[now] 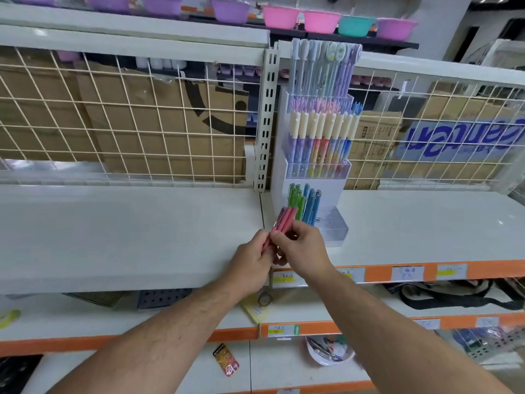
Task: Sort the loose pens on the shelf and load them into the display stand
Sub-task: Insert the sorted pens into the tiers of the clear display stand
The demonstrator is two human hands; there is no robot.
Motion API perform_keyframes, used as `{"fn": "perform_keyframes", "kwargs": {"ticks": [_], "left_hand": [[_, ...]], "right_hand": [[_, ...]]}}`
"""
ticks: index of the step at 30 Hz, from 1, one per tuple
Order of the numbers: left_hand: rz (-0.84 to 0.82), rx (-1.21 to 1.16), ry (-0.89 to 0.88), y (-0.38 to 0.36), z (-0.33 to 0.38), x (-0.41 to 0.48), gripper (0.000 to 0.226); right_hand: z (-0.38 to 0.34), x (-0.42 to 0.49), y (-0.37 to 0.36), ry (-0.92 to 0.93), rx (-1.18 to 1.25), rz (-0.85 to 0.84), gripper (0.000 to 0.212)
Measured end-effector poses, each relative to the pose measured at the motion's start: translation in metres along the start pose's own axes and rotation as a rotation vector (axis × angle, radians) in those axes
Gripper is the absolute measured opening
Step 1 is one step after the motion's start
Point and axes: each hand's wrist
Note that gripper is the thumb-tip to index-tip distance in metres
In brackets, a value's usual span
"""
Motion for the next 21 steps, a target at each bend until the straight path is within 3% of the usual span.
{"fn": "perform_keyframes", "kwargs": {"ticks": [11,16,21], "left_hand": [[0.031,0.040,0.069,-0.057,0.026,0.023,0.003],[0.122,-0.127,0.180,-0.091,0.034,0.031,0.010],[0.205,-0.113,0.237,-0.102,0.031,0.038,0.010]], "right_hand": [[0.012,0.011,0.079,0.042,-0.137,-0.065,0.011],[0.018,0.027,0.113,0.075,-0.148,-0.042,0.018],[0.014,0.043,0.143,0.099,-0.142,-0.060,0.013]]}}
Point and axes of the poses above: each hand's wrist, its own x-axis towards the middle knuckle, its own y-axis out of the back of the hand, z = x × y, and after that the axes turned 2 degrees about x, right-handed
